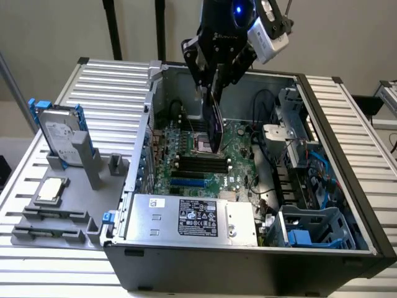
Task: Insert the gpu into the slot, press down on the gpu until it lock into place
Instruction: 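Insert the gpu into the slot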
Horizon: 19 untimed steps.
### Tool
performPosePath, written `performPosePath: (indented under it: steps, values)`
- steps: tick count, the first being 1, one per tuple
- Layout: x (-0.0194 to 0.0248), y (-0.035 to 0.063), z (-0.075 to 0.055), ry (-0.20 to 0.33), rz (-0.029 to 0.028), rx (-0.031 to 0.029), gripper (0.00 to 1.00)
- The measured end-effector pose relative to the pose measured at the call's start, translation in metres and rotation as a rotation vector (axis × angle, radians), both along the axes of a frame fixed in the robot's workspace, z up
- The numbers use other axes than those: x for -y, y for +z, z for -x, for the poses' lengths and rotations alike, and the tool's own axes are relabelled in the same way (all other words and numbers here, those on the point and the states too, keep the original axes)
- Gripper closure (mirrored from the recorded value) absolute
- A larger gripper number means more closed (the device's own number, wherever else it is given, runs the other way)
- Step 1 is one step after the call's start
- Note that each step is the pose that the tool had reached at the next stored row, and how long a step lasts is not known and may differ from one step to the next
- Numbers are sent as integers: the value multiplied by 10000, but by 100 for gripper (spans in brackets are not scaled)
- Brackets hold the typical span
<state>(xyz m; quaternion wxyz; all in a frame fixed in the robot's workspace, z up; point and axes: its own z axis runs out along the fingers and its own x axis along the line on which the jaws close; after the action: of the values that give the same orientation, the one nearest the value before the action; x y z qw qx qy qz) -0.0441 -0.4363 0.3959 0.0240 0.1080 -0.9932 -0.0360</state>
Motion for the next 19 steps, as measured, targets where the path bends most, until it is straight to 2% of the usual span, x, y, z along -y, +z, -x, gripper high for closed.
performPosePath:
  steps: [19]
  values:
    - [0, -93, 0, 3450, -1, 0, 74]
